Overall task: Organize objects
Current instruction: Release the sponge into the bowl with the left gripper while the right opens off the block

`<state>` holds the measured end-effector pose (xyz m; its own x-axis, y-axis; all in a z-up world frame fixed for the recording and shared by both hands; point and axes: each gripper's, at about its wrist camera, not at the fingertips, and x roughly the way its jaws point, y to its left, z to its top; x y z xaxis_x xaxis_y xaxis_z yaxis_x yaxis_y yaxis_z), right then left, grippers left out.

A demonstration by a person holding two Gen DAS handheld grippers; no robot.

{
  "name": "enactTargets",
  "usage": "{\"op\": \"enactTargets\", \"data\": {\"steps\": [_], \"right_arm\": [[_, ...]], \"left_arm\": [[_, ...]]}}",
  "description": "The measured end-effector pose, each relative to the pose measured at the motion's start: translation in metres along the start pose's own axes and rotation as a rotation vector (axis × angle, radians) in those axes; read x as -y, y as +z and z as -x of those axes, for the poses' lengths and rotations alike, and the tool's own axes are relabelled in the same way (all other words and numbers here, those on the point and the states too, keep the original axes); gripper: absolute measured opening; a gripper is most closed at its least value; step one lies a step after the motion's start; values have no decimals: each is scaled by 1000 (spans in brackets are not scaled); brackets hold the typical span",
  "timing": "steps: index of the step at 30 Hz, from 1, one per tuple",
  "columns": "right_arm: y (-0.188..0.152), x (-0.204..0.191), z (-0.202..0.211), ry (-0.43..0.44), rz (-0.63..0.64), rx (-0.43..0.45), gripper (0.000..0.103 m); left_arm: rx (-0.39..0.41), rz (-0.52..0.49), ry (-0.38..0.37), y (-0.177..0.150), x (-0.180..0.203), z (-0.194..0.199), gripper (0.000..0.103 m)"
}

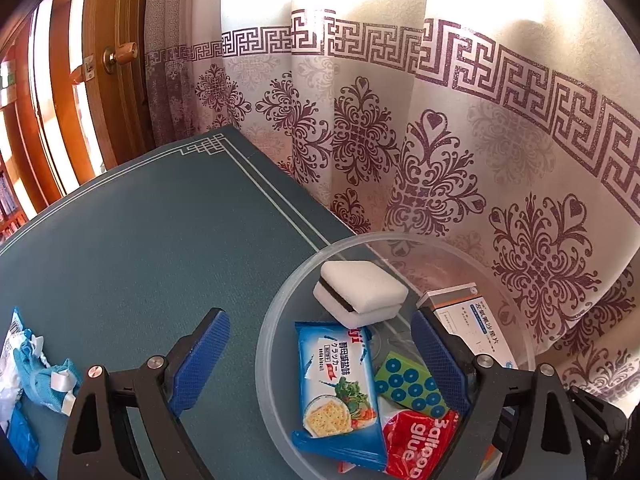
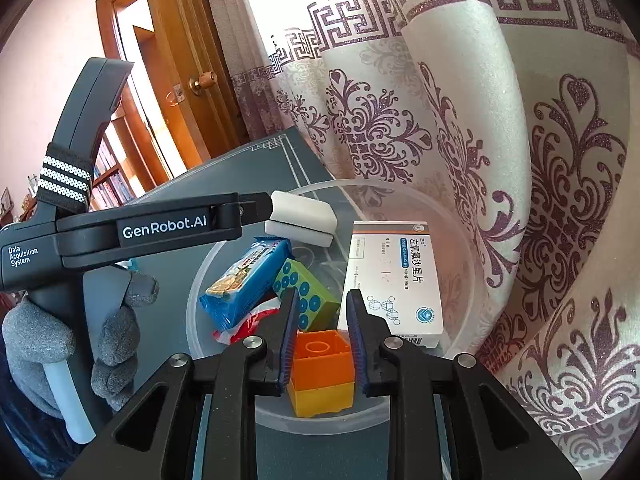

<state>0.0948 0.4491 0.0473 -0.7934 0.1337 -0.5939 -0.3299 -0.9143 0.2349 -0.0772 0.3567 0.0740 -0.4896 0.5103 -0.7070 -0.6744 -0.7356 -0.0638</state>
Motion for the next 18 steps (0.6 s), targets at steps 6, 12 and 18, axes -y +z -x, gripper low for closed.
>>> {"op": "enactTargets", "data": {"steps": [6,12,18], "right_arm": [[2,-4,4,1,-4,8,32],[2,-13,6,8,-1,7,33],[1,-23,6,17,7,4,36]], "left_arm": [[6,-18,27,-8,0,7,95],[6,5,45,-13,-9,14,96],[19,15,83,-18,-18,25,97]]}}
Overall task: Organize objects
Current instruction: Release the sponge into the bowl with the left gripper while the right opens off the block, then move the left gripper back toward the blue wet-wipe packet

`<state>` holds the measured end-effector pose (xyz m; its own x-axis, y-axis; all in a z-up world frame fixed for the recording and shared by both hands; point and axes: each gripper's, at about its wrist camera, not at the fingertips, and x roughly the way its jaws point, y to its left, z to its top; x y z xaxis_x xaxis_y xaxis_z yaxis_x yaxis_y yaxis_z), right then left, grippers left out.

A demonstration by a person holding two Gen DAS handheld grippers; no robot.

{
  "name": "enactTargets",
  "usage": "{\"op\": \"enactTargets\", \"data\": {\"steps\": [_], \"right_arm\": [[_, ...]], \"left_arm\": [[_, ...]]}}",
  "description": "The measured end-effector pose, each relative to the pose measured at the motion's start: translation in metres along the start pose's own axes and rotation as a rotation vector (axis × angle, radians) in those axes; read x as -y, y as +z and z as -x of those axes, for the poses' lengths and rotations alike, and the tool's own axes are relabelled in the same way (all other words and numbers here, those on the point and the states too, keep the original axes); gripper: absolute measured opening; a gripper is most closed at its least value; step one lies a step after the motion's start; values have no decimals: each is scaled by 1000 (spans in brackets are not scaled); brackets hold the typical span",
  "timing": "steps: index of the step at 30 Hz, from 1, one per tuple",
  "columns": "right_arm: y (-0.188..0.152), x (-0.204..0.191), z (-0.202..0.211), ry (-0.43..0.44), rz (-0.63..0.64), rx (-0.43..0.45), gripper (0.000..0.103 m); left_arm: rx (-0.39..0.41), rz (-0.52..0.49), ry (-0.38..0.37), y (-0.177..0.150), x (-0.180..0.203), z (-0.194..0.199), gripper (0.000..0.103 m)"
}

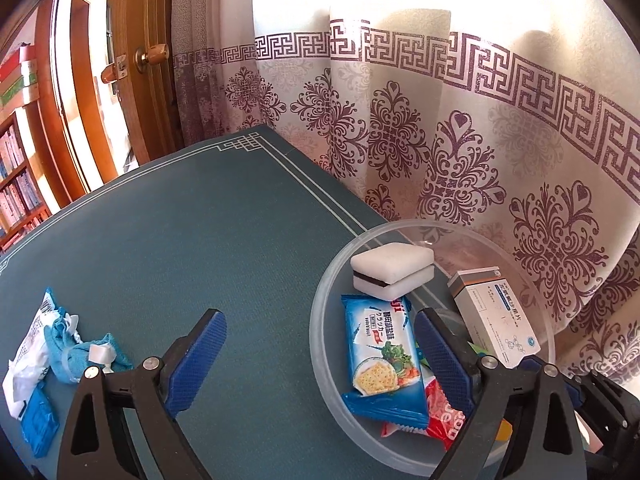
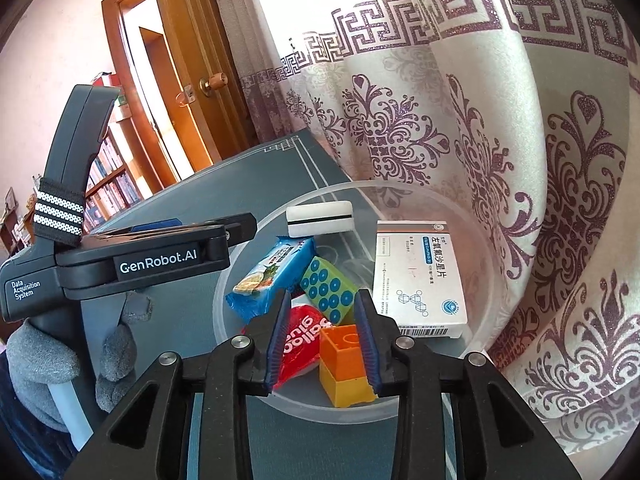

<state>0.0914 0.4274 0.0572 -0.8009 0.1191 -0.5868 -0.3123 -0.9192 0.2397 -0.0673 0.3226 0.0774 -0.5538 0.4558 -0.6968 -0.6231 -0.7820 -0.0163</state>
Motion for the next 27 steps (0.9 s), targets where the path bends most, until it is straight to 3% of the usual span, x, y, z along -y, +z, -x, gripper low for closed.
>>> {"op": "enactTargets", "data": {"steps": [10,12,27], "right_arm": [[-1,-18,-1,21,20,-1,46],[-2,-21,-3,24,20,-3,52],[-9,-58,-13,68,73,-33,58]], "left_arm": [[23,-15,52,-12,-13,17,98],[22,-13,61,-15,-16,19,98],[7,80,121,-38,-61,33,98]]}}
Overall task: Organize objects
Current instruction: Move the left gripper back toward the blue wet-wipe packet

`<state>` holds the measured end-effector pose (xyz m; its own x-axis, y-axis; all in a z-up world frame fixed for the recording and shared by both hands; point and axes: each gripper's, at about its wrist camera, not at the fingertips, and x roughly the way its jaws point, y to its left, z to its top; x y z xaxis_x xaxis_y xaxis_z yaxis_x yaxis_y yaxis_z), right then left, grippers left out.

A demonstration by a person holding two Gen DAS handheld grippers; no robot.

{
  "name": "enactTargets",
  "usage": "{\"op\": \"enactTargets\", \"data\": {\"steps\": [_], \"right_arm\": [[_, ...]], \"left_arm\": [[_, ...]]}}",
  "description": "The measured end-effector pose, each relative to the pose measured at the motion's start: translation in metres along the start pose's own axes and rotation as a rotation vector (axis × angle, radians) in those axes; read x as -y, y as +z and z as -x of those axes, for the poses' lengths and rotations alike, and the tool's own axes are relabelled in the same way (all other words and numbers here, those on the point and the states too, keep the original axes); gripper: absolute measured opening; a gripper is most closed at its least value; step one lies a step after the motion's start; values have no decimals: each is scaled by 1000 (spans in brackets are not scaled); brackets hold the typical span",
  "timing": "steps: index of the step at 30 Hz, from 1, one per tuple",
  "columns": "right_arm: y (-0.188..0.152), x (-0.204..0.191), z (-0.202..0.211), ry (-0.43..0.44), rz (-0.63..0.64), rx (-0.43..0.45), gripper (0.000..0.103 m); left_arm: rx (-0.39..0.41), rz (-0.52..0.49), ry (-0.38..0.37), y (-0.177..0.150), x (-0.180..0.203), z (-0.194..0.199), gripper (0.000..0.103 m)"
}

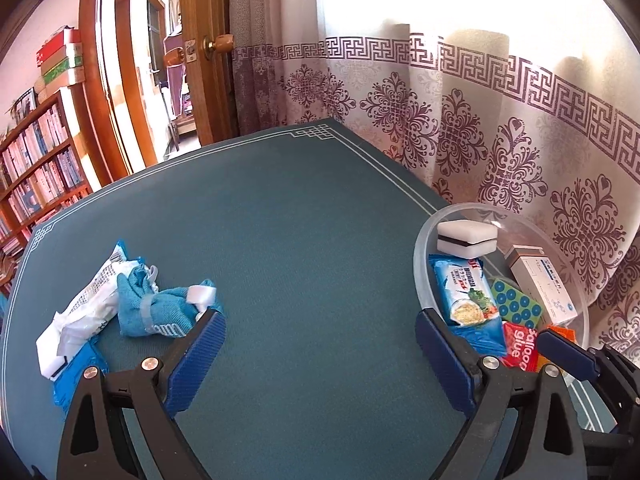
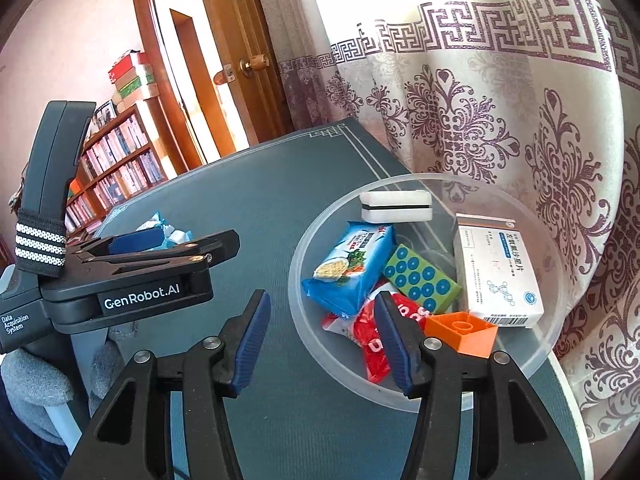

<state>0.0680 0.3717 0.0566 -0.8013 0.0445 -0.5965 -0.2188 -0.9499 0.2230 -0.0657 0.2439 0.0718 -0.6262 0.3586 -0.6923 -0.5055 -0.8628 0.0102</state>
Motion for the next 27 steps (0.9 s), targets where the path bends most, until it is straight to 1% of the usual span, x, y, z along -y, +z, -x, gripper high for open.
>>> {"op": "enactTargets", "data": {"steps": [2,5,11,18,21,27], "right_arm": [[-2,-6,-3,13,2,-7,62],[-4,-16,-6,28,20,-17,62],[-7,-33,-13,54,42,-33,62],[-13,-55,-19,87,76,-55,62],[-16,-63,-21,92,95,-63,62],[-23,-76,-27,117,120,-93,62]], "left_arm": [[-9,24,8,-3,-10,-1,99],[-17,60,28,-9,-26,-1,101],[-30,121,71,-22,-62,1,101],[-43,189,134,-36,-109,3,101],[-52,213,175,-42,-130,4,101],[-57,299,238,-56,-175,10,102]]}}
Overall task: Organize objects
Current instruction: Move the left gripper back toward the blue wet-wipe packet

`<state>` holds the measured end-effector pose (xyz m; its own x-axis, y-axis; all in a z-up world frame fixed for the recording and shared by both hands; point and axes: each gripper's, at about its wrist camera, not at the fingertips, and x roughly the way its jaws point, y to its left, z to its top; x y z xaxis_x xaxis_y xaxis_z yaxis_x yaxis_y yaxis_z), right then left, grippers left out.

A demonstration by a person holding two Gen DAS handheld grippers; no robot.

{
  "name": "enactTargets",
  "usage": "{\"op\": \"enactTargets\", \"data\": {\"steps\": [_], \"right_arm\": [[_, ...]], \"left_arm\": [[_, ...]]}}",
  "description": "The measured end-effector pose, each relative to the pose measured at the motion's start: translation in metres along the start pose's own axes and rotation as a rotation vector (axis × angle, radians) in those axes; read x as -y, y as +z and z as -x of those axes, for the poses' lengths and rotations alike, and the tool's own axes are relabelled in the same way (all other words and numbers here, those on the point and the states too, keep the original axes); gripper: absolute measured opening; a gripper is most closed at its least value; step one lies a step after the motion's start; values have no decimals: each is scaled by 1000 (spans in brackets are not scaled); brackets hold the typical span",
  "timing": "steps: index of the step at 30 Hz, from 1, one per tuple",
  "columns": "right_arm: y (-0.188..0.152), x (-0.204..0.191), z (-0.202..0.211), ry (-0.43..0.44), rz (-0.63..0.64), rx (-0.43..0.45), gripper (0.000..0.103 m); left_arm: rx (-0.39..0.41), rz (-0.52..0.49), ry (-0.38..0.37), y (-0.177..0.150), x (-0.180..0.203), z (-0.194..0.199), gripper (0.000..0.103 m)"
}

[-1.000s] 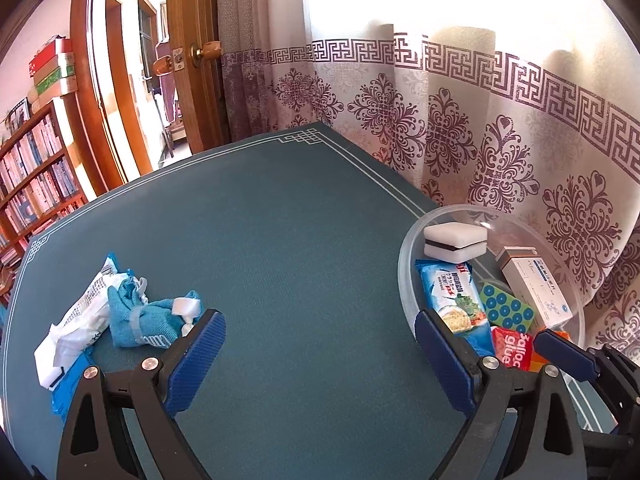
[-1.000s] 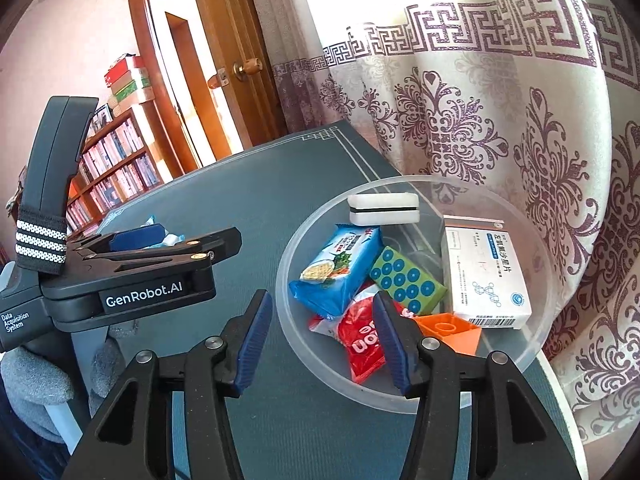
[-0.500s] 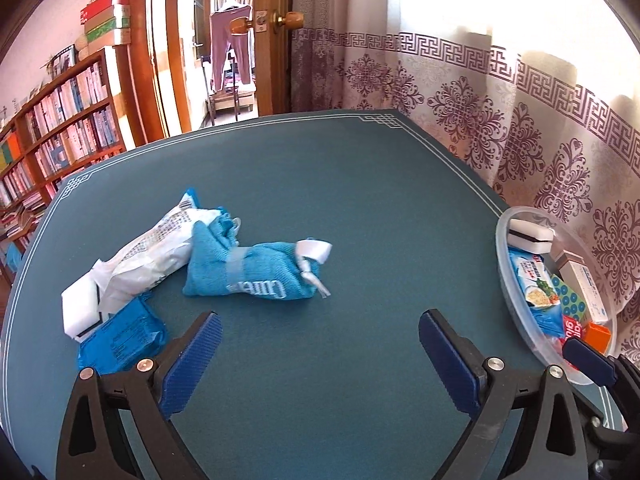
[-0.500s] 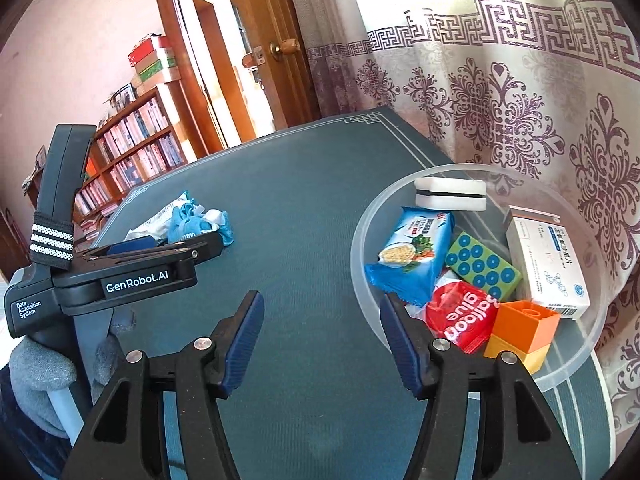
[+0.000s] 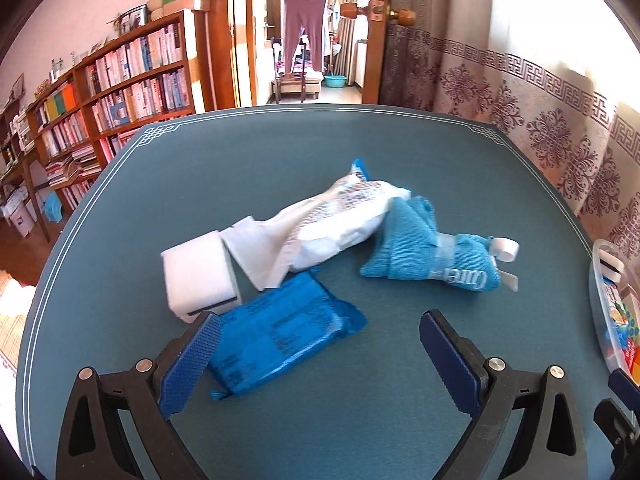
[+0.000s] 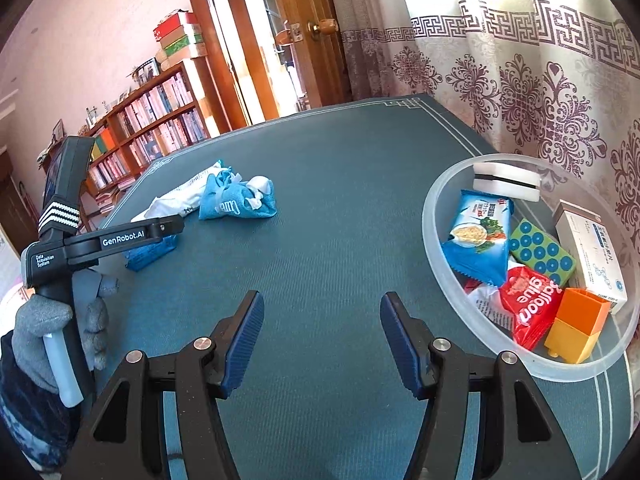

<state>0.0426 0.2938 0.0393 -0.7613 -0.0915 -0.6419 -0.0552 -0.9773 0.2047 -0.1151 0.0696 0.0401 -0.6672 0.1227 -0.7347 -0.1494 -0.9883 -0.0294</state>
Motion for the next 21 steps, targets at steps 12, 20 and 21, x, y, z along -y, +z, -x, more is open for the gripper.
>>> {"op": "enactTargets", "data": {"steps": [12,20,21], "right_arm": [[-8,-19,-13,37,29,-39,63],[-10,-16,-13,39,14,-43,64],[-10,-16,-13,40,12,-43,64]], "left_arm": [[-44,124,13,-4,-46,-14,103],[-46,62,-42,-8,-27,-18,103],[-49,53,-54,-8,-24,-18,103]]}}
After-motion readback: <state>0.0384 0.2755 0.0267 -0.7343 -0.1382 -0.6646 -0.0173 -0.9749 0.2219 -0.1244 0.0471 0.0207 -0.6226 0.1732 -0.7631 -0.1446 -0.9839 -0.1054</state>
